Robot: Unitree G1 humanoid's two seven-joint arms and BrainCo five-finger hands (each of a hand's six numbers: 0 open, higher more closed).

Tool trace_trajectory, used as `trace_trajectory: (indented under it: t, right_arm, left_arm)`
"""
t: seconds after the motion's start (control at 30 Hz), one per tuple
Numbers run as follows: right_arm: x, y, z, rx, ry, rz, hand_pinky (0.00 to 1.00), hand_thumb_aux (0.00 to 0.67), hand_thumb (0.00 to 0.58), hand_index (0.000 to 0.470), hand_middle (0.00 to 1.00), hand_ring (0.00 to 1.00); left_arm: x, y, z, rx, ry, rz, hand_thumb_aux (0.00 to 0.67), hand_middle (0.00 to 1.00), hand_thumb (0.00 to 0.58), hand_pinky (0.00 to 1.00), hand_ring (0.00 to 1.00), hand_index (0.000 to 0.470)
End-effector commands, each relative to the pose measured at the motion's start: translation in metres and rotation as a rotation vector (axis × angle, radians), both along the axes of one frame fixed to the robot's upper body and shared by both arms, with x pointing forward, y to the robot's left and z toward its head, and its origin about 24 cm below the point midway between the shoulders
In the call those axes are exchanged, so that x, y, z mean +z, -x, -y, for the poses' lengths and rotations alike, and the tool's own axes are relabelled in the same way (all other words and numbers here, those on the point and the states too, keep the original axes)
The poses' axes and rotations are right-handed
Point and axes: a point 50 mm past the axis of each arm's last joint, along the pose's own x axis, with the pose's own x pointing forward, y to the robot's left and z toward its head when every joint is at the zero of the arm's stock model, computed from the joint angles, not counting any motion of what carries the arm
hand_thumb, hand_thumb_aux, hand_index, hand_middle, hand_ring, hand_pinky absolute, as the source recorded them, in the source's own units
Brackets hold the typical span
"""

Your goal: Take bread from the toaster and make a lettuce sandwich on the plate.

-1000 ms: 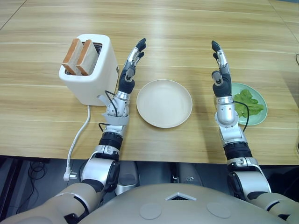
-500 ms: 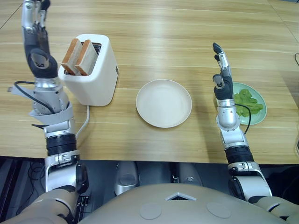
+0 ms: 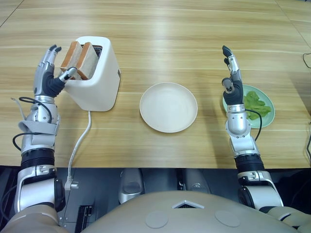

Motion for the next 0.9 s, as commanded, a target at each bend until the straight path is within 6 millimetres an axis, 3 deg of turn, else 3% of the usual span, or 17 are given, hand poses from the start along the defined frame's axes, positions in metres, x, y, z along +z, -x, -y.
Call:
trace_trajectory:
  t: [0.03, 0.07, 0.13, 0.17, 0.23, 0.3, 0.37, 0.5, 0.53, 0.6, 0.63, 0.9]
  right_arm:
    - [0.001, 0.001, 0.003, -0.008, -0.002, -0.004, 0.00, 0.000, 0.000, 0.000, 0.00, 0.00]
    - [0.001, 0.001, 0.003, -0.008, -0.002, -0.004, 0.00, 0.000, 0.000, 0.000, 0.00, 0.00]
    - [0.001, 0.001, 0.003, -0.007, -0.002, -0.005, 0.00, 0.000, 0.000, 0.000, 0.00, 0.00]
    - [0.001, 0.001, 0.003, -0.007, -0.003, -0.005, 0.00, 0.000, 0.000, 0.000, 0.00, 0.00]
    - [0.000, 0.001, 0.003, -0.007, -0.003, -0.007, 0.00, 0.000, 0.000, 0.000, 0.00, 0.00]
    - [0.000, 0.001, 0.003, -0.005, -0.003, -0.009, 0.00, 0.000, 0.000, 0.000, 0.00, 0.00]
    - [0.000, 0.001, 0.003, -0.005, -0.004, -0.010, 0.00, 0.000, 0.000, 0.000, 0.00, 0.00]
    - [0.000, 0.001, 0.004, -0.007, -0.005, -0.011, 0.00, 0.000, 0.000, 0.000, 0.00, 0.00]
    - [-0.001, 0.001, 0.004, -0.006, -0.005, -0.012, 0.00, 0.000, 0.000, 0.000, 0.00, 0.00]
    - [-0.001, 0.001, 0.003, -0.005, -0.004, -0.013, 0.00, 0.000, 0.000, 0.000, 0.00, 0.00]
    - [-0.001, 0.001, 0.003, -0.004, -0.004, -0.014, 0.00, 0.000, 0.000, 0.000, 0.00, 0.00]
    - [-0.001, 0.001, 0.004, -0.005, -0.006, -0.016, 0.00, 0.000, 0.000, 0.000, 0.00, 0.00]
  left_arm:
    - [-0.006, 0.002, -0.006, 0.037, -0.027, -0.040, 0.000, 0.00, 0.000, 0.00, 0.00, 0.000]
    - [-0.006, 0.001, -0.006, 0.035, -0.028, -0.045, 0.000, 0.00, 0.000, 0.00, 0.00, 0.000]
    - [-0.008, 0.001, -0.006, 0.033, -0.035, -0.056, 0.050, 0.00, 0.083, 0.00, 0.00, 0.034]
    - [-0.008, 0.001, -0.006, 0.036, -0.037, -0.060, 0.050, 0.00, 0.083, 0.00, 0.00, 0.034]
    - [-0.009, 0.001, -0.007, 0.045, -0.037, -0.065, 0.202, 0.00, 0.297, 0.00, 0.00, 0.139]
    - [-0.010, 0.001, -0.008, 0.051, -0.019, -0.063, 0.229, 0.00, 0.328, 0.00, 0.00, 0.157]
    - [-0.010, 0.001, -0.007, 0.049, -0.003, -0.060, 0.300, 0.00, 0.403, 0.00, 0.00, 0.206]
    - [-0.011, 0.001, -0.005, 0.034, 0.010, -0.062, 0.360, 0.00, 0.456, 0.00, 0.00, 0.247]
    - [-0.011, 0.001, -0.004, 0.032, 0.010, -0.063, 0.415, 0.00, 0.496, 0.00, 0.00, 0.285]
    - [-0.011, 0.000, -0.004, 0.033, 0.010, -0.063, 0.436, 0.00, 0.509, 0.00, 0.00, 0.299]
    - [-0.011, 0.001, -0.004, 0.034, 0.009, -0.062, 0.478, 0.00, 0.532, 0.00, 0.00, 0.328]
    - [-0.012, -0.002, 0.011, -0.047, 0.085, -0.048, 0.554, 0.00, 0.563, 0.00, 0.00, 0.381]
